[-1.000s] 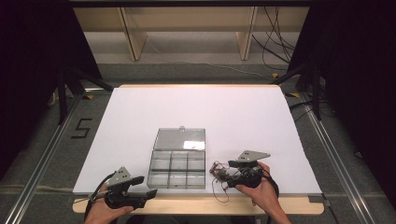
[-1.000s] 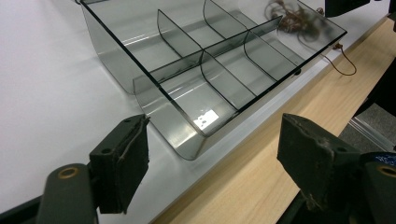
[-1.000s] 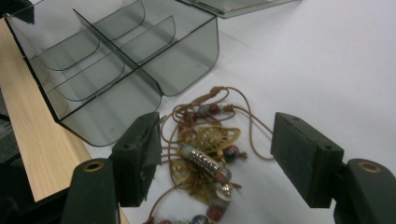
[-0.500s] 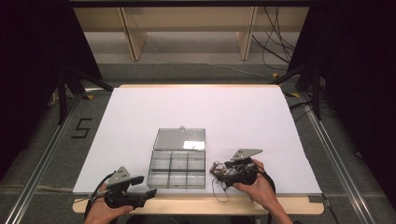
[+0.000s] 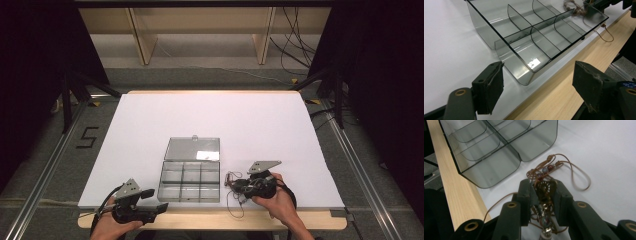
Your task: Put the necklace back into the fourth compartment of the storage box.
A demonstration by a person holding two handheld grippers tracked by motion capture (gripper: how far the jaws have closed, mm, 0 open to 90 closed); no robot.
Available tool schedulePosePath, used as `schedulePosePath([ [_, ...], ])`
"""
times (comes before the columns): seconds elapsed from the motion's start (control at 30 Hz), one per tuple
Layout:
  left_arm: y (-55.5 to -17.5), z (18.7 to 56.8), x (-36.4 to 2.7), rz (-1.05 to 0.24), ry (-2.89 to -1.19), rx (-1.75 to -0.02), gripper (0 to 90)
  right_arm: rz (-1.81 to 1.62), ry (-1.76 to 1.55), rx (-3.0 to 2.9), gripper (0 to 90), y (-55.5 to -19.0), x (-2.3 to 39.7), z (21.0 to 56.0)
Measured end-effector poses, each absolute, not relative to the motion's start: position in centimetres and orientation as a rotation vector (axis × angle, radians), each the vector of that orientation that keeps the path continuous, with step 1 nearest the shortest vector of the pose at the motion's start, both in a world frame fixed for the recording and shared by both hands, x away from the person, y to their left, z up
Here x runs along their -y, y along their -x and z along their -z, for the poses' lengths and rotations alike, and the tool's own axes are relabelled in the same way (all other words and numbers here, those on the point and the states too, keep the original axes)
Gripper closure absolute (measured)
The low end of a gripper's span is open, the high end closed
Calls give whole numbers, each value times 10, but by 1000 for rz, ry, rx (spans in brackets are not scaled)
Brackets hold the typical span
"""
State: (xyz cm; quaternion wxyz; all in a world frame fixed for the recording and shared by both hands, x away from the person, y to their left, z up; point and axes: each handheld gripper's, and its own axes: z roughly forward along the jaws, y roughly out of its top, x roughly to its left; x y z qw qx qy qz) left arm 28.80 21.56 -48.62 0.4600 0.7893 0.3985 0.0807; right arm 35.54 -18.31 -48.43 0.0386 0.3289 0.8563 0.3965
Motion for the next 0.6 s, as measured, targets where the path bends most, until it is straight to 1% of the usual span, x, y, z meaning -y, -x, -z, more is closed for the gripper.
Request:
schedulePosePath([
  [0.07,-288,486,-215,-198,-1932,-983,242,-1227,-981,-2628,738,-355,183,483],
  [0.2,-288,486,-216,-201,-1944,-978,242,-1208,-973,-2627,740,-353,181,479],
  [0.3,-287,486,-215,-211,-1921,-989,243,-1223,-963,-2617,740,-352,181,477],
  [0.4,-287,485,-216,-200,-1945,-980,243,-1222,-987,-2591,742,-351,181,471],
  [0.6,-287,484,-216,-203,-1929,-978,243,-1236,-990,-2554,743,-351,184,458],
])
